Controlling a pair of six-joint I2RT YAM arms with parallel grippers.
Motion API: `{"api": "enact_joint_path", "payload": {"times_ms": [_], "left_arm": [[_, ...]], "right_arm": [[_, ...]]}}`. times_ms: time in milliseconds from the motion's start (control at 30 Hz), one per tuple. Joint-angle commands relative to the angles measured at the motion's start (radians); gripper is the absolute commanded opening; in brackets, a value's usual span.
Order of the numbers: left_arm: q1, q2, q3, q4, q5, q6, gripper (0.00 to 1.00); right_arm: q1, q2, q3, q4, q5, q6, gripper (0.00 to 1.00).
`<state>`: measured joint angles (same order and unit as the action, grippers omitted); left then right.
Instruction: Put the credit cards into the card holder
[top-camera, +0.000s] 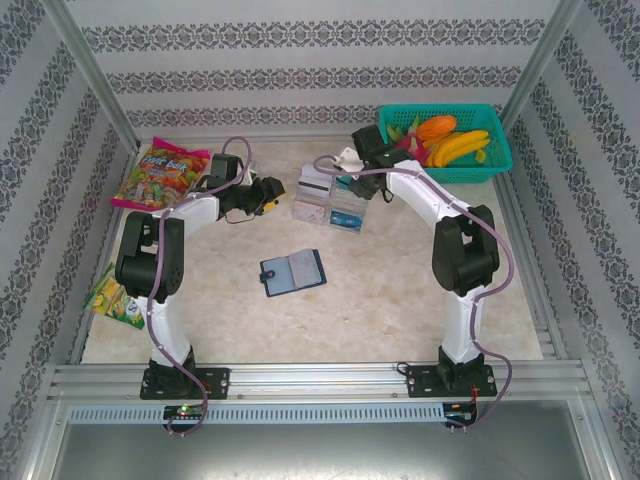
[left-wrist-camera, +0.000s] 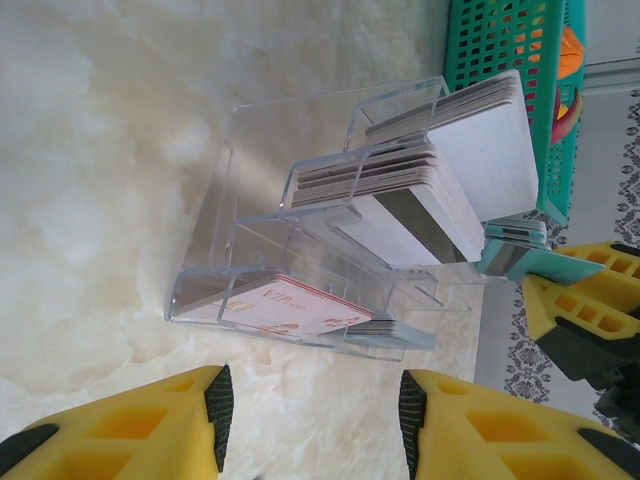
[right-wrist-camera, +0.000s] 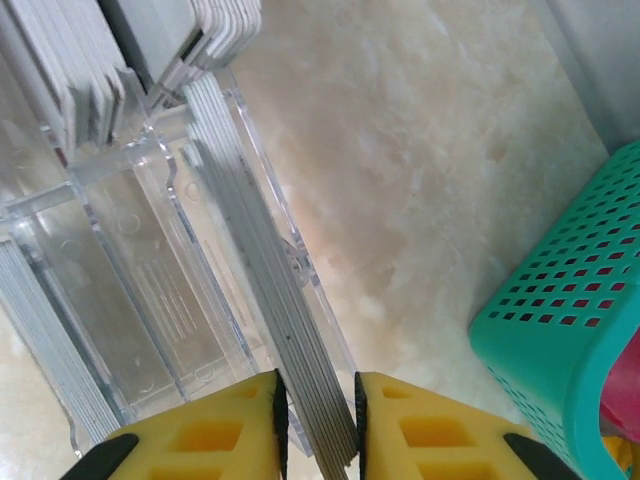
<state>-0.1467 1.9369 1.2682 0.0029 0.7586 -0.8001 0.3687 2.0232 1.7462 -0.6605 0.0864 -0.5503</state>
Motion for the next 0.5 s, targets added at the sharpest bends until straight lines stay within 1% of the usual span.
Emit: {"api": "enact_joint_path", "payload": {"times_ms": [0, 367, 467], "left_arm": [[-0.016, 0.017, 0.026, -0.004, 0.016, -0.004, 0.50], [-0.020, 0.026, 0.036, -0.010, 0.016, -0.002, 0.51], [-0.021, 0.028, 0.036, -0.014, 0.014, -0.001, 0.50]], "right_arm": [[-0.024, 0.004, 0.082, -0.080, -0.069, 0.013, 0.23], [-0.057, 0.076, 0.198, -0.200, -0.183, 0.021, 0.22], [-0.064, 0.094, 0.212, -0.222, -0.187, 0.021, 0.23]]}}
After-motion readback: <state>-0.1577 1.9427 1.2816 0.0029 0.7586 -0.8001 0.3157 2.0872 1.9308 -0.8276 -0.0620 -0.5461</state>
